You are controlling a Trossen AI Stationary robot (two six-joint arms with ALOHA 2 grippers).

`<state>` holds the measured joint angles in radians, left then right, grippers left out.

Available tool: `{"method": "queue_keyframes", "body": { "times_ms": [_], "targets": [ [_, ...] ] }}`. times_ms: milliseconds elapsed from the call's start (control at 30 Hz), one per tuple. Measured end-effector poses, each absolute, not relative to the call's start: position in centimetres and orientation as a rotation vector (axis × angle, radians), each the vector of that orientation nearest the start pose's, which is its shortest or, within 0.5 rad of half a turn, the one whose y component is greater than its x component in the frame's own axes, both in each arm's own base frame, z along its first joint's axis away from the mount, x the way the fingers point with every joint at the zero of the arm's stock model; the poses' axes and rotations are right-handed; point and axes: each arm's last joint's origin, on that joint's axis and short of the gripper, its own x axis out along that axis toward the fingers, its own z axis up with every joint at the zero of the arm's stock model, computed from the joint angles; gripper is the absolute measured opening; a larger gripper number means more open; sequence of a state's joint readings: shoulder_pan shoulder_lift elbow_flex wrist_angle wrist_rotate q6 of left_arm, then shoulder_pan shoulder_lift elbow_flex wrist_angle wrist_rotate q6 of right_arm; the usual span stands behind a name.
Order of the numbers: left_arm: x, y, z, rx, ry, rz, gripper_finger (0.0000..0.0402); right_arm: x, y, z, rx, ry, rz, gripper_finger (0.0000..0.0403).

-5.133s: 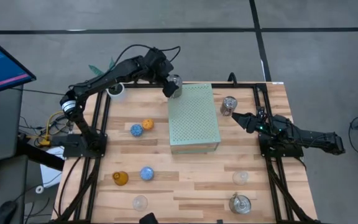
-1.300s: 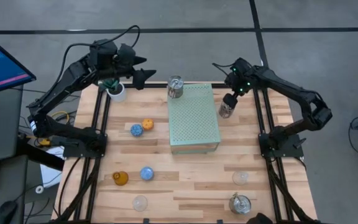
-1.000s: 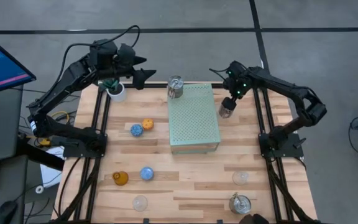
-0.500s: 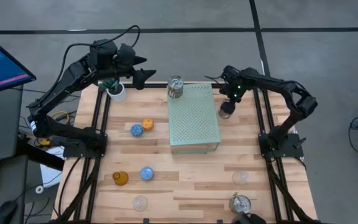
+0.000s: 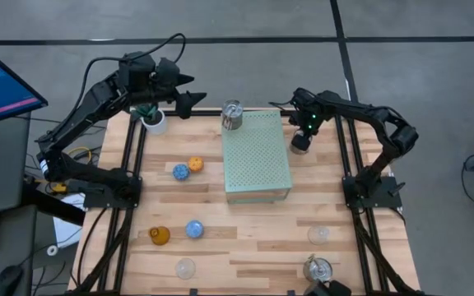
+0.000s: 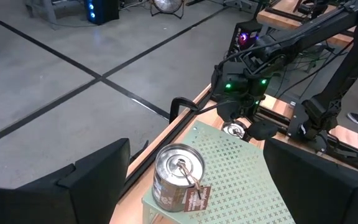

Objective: Pick & Place candle stick holders
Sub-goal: Put the top silver scented candle on the shelf

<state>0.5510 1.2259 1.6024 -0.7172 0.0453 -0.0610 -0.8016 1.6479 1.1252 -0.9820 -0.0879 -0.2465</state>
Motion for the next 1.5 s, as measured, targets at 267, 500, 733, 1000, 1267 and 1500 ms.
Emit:
{"method": "queue_keyframes", "body": {
  "times_ms": [267,500,733,1000,1267,1500],
  "targets": [
    [19.5,11.8,46.5,-0.160,0.314,0.511,0.0370,20.3,-20.6,20.0,0.446,1.429,-0.381,0.0336],
    [19.5,11.8,46.5,-0.160,0.314,0.511,0.0370,19.2,-20.5,21.7,0.431,1.379,-0.412,0.0334],
    [19.5,11.8,46.5,-0.160,0.314,0.511,0.0370,17.9,-20.1,25.1,0.415,1.325,-0.466,0.0343],
    [19.5,11.8,46.5,-0.160,0.314,0.511,0.0370,18.6,-20.6,32.2,0.325,1.172,-0.514,0.0336],
    [19.5,11.8,46.5,-0.160,0.314,0.511,0.0370,19.9,-19.7,38.3,0.211,0.992,-0.530,0.0338],
    [19.5,11.8,46.5,-0.160,0.314,0.511,0.0370,23.4,-18.5,39.4,0.164,0.980,-0.440,0.0342]
  ]
}}
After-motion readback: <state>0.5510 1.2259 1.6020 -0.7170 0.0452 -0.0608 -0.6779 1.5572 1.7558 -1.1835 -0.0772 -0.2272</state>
